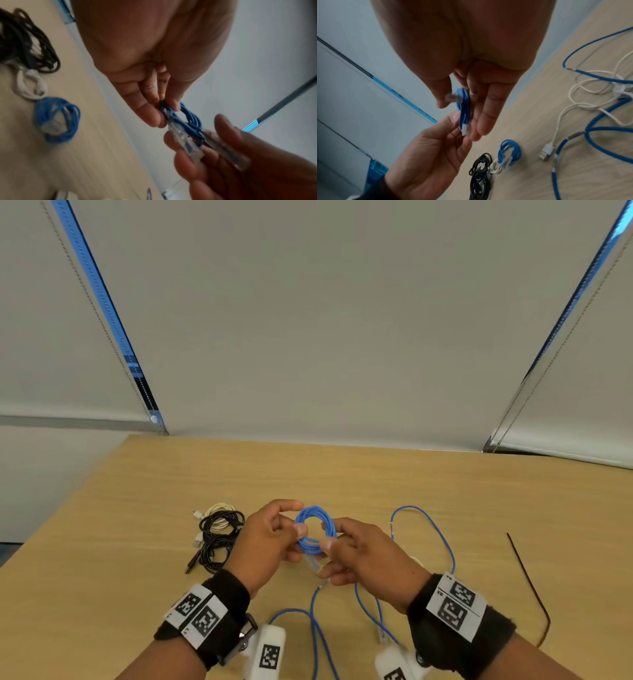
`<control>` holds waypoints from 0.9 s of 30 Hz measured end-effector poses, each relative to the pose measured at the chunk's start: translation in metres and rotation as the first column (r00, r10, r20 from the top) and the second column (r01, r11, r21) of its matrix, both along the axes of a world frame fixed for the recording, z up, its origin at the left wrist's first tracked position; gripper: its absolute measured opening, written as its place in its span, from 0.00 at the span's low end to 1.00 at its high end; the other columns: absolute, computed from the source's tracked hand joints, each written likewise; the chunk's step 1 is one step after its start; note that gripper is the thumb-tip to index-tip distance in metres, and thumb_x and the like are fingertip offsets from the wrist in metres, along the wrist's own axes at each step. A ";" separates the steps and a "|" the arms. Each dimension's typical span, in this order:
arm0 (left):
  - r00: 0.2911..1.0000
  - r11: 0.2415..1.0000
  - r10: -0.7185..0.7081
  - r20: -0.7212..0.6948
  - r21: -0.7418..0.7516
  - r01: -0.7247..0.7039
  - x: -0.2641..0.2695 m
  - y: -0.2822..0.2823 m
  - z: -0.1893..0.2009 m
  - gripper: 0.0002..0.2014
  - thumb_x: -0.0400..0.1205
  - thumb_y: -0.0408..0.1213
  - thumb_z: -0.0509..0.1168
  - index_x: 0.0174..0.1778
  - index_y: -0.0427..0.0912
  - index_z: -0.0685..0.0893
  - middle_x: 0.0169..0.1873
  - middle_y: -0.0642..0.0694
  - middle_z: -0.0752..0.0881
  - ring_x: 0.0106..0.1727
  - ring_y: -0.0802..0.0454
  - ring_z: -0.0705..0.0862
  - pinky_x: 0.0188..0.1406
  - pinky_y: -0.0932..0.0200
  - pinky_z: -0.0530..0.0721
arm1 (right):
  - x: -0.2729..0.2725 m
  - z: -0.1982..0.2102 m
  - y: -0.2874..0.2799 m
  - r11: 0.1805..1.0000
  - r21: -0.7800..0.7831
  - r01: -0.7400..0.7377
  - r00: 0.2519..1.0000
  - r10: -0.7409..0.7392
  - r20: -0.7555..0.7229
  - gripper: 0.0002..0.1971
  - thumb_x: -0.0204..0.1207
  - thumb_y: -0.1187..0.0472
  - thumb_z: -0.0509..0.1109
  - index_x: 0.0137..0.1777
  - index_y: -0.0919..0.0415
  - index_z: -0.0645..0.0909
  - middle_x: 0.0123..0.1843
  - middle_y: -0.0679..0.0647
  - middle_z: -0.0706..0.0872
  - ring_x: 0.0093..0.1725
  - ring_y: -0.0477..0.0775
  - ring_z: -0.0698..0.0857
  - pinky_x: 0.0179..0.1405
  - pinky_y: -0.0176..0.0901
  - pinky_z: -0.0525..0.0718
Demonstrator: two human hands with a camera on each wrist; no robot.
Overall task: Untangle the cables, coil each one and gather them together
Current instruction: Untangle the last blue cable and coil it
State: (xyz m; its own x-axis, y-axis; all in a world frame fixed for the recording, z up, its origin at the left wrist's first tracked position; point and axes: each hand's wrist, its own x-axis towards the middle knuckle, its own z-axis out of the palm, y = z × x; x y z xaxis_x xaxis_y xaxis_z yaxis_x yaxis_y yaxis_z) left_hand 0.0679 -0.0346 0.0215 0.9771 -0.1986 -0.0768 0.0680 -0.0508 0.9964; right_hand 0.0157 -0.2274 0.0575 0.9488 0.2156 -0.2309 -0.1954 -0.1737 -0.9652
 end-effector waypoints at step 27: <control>0.943 0.938 -0.325 -0.066 0.107 0.331 -0.023 0.007 -0.025 0.14 0.83 0.30 0.69 0.63 0.47 0.83 0.31 0.42 0.86 0.38 0.47 0.87 0.46 0.57 0.86 | 0.012 0.003 -0.019 0.906 0.323 0.273 0.956 -0.293 0.015 0.10 0.80 0.76 0.62 0.44 0.60 0.76 0.37 0.60 0.86 0.30 0.53 0.85 0.28 0.48 0.87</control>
State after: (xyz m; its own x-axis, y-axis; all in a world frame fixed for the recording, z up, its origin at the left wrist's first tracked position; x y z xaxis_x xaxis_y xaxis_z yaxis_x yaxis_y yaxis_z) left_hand 0.0449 -0.0274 -0.0039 0.8538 -0.4948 -0.1621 0.0747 -0.1917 0.9786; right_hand 0.0276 -0.2465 0.0600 0.9908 -0.0126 -0.1349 -0.1300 0.1937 -0.9724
